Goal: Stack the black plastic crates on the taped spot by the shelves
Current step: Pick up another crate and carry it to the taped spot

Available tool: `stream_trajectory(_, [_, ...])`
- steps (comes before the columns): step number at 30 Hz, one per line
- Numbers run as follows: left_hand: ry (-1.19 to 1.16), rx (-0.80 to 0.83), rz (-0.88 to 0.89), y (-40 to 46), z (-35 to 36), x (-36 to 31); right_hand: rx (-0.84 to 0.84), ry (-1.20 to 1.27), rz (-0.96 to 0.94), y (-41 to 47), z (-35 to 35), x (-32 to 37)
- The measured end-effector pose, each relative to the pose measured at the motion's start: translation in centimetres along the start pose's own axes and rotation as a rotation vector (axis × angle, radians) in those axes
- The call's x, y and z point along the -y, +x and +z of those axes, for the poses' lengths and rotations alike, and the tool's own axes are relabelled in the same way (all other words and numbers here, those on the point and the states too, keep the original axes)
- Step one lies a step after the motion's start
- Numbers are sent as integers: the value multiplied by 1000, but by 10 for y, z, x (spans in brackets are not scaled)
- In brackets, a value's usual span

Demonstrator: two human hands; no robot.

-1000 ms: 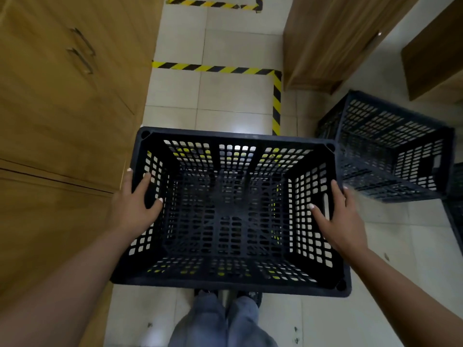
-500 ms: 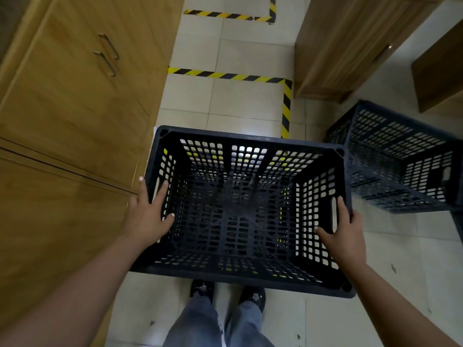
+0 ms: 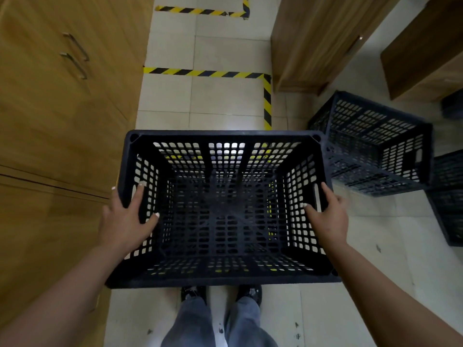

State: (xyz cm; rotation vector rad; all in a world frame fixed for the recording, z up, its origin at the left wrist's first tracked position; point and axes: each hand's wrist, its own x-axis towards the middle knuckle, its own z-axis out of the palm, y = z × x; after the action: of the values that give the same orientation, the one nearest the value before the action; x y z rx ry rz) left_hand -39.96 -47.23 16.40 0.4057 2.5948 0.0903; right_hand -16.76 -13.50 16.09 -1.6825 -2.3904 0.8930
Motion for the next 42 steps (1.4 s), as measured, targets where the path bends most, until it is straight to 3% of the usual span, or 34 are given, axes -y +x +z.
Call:
stream_trajectory(13, [-39, -4, 21, 9, -10, 4, -8, 41, 1, 6, 3, 13])
stream_trajectory(22, [4, 21, 19, 6, 2, 8, 116, 24, -21, -1, 1, 2])
stream_trajectory(42, [-24, -52, 29, -24, 28, 16, 153, -205, -90, -54, 3, -49])
